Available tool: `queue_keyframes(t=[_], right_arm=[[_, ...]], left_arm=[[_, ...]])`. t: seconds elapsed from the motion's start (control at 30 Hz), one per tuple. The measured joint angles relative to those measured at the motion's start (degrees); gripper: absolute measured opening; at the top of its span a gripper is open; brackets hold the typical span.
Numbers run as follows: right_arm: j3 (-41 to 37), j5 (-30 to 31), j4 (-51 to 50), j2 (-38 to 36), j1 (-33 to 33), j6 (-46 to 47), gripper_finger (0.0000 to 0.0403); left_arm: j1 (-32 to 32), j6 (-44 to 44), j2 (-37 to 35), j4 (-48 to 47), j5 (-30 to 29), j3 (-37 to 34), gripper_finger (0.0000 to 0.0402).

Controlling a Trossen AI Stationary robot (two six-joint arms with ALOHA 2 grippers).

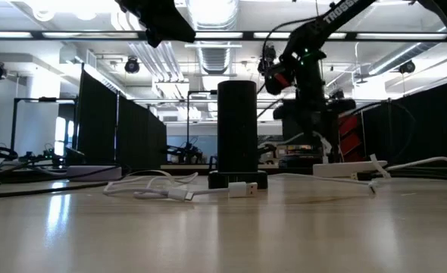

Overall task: Insert USB
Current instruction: Insert the white charger cable into the white outlet extension, then insert the black charger adapter into the black outlet extension

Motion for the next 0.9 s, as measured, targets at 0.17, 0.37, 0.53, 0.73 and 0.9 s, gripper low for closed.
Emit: queue_keyframes(t=[0.17, 0.37, 0.53, 0.73, 0.9], right_arm=[[5.0, 0.9, -3.9, -0.3, 0.2, -1.5, 0.0168], [10.5, 1.1, -4.7, -3.2, 2.7, -3.5, 0.0142], [14.1, 1.1, -4.6, -8.4, 8.2, -4.6, 0.0116], [15.1, 1.1, -0.9, -14.2, 16.5, -1.4, 0.0091], [15.1, 1.2, 2.1, -16.4, 22.9, -1.3, 0.0081]], left_arm=[[0.0, 0.0, 0.0, 0.0, 0.0, 0.0, 0.0066], [0.0, 0.0, 0.0, -0.3, 0.0, 0.0, 0.0066], [0.0, 0.7, 0.0, -0.9, 0.0, 0.0, 0.0066], [0.0, 0.8, 0.0, -0.9, 0.0, 0.0, 0.0066], [0.0, 0.8, 0.0, -0.8, 0.0, 0.0, 0.0066]])
